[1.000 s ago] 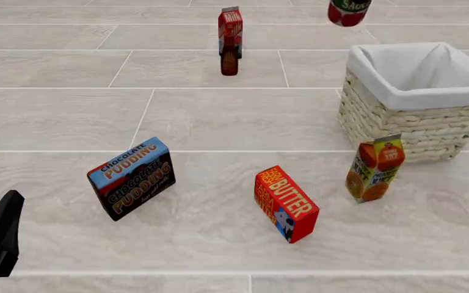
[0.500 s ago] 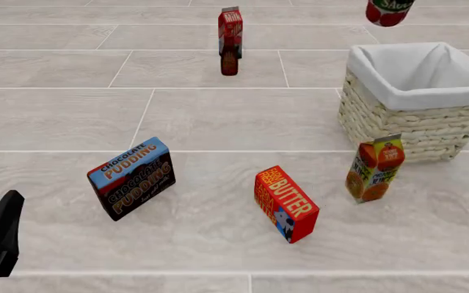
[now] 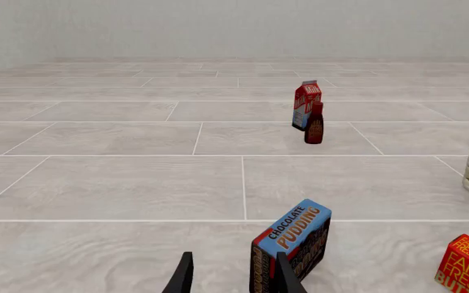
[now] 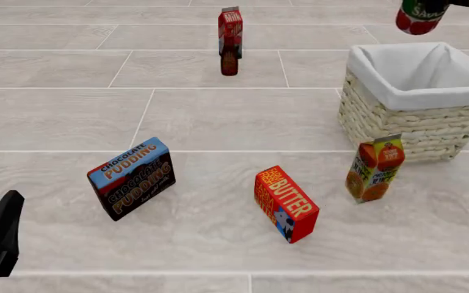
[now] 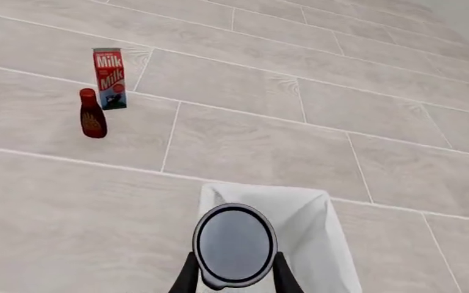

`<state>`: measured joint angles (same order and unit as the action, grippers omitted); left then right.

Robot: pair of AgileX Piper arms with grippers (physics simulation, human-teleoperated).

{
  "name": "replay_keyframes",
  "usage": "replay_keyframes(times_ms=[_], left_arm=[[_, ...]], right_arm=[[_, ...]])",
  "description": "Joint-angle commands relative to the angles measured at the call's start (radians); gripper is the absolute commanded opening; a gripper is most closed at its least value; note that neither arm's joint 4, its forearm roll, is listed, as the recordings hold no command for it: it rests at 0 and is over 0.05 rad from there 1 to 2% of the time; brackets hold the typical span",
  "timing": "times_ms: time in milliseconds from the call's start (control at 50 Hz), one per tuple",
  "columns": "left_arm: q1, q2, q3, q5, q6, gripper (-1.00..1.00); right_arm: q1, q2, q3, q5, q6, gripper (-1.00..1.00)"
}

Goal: Pick the tomato sauce and place it in the basket.

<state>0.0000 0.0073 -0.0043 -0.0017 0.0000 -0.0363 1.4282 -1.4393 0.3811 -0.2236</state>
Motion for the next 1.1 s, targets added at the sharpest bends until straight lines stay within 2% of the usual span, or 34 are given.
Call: replay_keyframes(times_ms=[20, 120, 1100], left_arm=[[0.0, 0.0, 0.0, 0.0, 0.0, 1.0], [0.0, 0.0, 0.0, 0.0, 0.0, 1.0], [0.0, 0.0, 0.0, 0.0, 0.0, 1.0]], right_arm=[[-0.04, -0.002, 0.01, -0.014, 0.021, -1.0], [-0.066, 0.014, 0.01, -0.025, 0.009, -1.0], [-0.167, 0.163, -0.029, -0.08, 0.033, -1.0]])
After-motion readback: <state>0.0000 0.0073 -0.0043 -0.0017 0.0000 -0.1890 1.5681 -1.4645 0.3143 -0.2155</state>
